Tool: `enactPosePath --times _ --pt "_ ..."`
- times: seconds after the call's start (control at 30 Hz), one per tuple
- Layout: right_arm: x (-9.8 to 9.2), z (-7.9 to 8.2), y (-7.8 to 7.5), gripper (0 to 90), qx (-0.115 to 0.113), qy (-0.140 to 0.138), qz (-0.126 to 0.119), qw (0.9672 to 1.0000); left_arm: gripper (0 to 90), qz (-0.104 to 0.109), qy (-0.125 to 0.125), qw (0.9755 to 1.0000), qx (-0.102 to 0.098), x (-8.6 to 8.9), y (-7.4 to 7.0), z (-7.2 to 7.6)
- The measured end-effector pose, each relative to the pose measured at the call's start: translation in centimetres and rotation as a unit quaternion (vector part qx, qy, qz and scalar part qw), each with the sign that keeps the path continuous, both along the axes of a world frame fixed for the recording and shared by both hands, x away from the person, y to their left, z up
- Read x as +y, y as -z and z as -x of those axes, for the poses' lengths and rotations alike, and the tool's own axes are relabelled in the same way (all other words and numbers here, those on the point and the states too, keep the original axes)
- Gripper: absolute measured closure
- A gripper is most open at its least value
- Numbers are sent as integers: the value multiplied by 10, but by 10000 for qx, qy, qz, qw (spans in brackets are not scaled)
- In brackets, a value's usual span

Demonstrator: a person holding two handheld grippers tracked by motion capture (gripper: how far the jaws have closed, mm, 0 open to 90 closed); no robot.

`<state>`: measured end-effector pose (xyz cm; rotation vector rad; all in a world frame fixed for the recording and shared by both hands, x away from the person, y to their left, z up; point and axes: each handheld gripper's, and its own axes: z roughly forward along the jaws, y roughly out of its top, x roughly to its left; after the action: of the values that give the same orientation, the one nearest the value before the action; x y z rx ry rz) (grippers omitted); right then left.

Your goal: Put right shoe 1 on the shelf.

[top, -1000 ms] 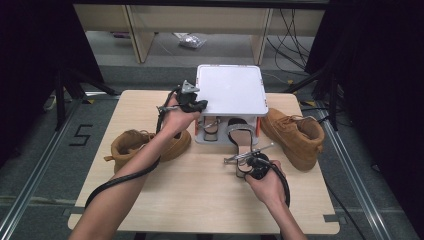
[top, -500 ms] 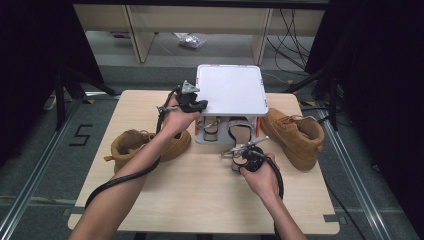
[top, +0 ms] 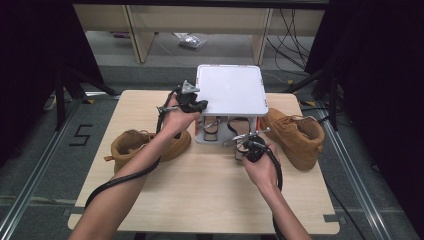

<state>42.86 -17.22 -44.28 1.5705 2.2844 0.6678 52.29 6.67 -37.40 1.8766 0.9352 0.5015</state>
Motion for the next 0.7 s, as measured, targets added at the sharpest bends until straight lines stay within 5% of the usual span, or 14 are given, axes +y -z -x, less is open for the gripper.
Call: enactPosePath --times 0.7 --pt "2 -25 1 900 -367 269 42 9990 900 3 -1 10000 2 0 0 0"
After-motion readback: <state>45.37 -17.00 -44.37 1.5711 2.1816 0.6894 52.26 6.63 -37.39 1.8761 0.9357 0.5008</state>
